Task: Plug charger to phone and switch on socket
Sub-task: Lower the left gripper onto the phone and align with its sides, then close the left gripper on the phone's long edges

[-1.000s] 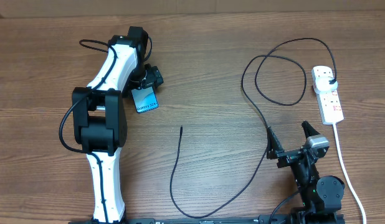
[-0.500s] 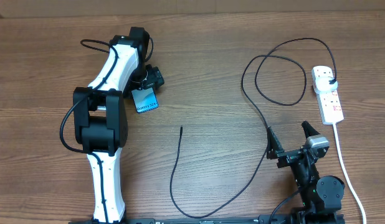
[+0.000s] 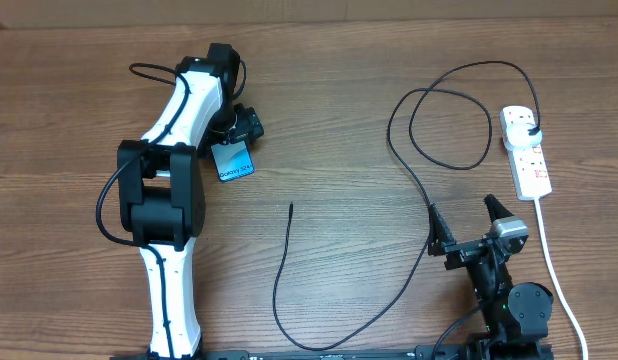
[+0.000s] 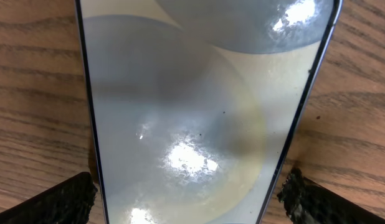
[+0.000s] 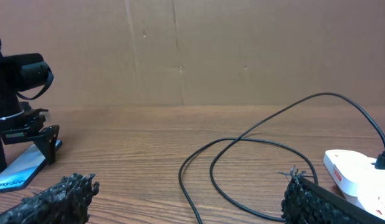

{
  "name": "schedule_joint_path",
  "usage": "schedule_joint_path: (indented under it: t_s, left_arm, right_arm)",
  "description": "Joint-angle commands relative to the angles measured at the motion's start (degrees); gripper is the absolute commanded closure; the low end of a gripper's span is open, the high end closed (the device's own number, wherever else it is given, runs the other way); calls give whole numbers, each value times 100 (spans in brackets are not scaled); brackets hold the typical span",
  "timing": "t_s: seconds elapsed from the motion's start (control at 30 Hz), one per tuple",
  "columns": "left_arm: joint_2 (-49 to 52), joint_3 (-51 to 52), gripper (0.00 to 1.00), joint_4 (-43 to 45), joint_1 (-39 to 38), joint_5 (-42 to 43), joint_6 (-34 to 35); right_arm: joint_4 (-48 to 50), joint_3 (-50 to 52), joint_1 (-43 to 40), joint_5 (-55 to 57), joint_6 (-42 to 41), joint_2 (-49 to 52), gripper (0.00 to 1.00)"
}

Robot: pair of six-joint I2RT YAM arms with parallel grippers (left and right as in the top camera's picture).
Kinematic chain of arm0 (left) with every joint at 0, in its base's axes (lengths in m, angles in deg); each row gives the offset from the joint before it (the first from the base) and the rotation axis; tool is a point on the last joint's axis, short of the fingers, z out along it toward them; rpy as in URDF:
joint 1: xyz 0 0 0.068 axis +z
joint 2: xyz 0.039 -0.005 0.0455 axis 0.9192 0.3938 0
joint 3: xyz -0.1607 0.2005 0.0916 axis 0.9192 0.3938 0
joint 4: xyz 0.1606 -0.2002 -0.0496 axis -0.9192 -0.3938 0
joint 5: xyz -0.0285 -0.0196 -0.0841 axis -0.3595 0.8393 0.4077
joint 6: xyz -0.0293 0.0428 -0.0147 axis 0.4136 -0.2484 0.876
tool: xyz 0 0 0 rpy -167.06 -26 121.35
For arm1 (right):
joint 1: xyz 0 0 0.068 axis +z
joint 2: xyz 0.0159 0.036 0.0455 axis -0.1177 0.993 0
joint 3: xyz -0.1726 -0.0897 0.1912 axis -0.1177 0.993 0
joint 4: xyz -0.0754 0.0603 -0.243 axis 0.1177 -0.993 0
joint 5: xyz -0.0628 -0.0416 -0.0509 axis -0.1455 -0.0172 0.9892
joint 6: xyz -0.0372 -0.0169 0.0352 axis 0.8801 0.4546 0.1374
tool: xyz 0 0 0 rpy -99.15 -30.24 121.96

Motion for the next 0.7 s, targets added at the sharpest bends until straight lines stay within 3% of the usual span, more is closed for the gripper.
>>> schedule_joint_path:
  t_s: [0.0, 0.67]
  left_arm:
    - [55, 186, 0, 44, -92, -118, 42]
    - [55, 186, 0, -87, 20, 199, 101]
  right_arm:
    - [22, 61, 31, 20, -20, -44, 0]
    - [22, 61, 31, 20, -20, -44, 0]
